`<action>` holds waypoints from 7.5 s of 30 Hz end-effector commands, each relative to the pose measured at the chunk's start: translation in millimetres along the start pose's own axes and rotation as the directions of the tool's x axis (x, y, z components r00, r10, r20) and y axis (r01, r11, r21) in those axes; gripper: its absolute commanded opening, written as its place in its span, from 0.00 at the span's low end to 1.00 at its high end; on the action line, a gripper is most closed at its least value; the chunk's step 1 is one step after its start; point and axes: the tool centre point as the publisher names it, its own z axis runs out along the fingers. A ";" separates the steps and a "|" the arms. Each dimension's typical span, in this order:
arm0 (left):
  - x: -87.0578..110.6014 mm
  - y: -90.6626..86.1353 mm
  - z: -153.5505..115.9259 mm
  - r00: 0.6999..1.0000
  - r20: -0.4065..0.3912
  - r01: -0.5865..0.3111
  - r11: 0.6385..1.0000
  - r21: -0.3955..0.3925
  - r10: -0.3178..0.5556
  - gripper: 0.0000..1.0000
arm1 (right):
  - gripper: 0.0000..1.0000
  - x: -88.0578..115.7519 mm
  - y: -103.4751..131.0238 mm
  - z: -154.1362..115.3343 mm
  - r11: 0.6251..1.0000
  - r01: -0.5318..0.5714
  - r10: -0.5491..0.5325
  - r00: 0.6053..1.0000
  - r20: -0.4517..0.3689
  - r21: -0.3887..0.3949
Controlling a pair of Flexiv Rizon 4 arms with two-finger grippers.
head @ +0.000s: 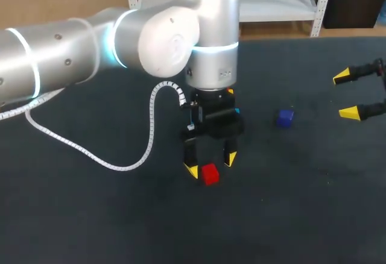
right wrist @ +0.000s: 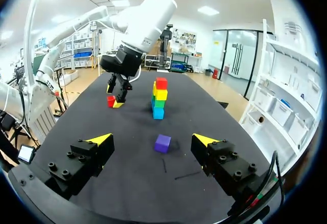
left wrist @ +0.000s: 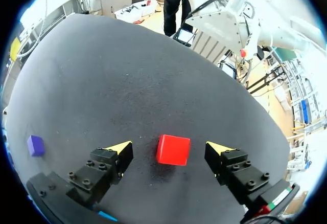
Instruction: Place the blue cubes, place green cubes on the blue cubes, place the yellow cubes on the green cubes, then place the red cubes on the yellow cubes, and place purple cube on the red cubes.
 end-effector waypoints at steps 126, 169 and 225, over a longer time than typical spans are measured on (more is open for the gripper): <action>90.7 40.6 -155.5 0.667 0.319 0.742 0.561 -0.367 -0.674 0.00 | 1.00 0.4 -0.3 0.6 1.000 0.001 -0.001 1.000 0.001 0.000; 98.9 55.3 -146.0 0.671 0.332 0.741 0.582 -0.337 -0.663 0.00 | 1.00 0.4 -0.3 0.6 1.000 0.001 -0.001 1.000 0.001 0.000; 99.9 56.3 -139.4 0.662 0.345 0.749 0.584 -0.313 -0.665 0.29 | 1.00 0.4 -0.3 0.6 1.000 0.001 -0.001 1.000 0.001 0.000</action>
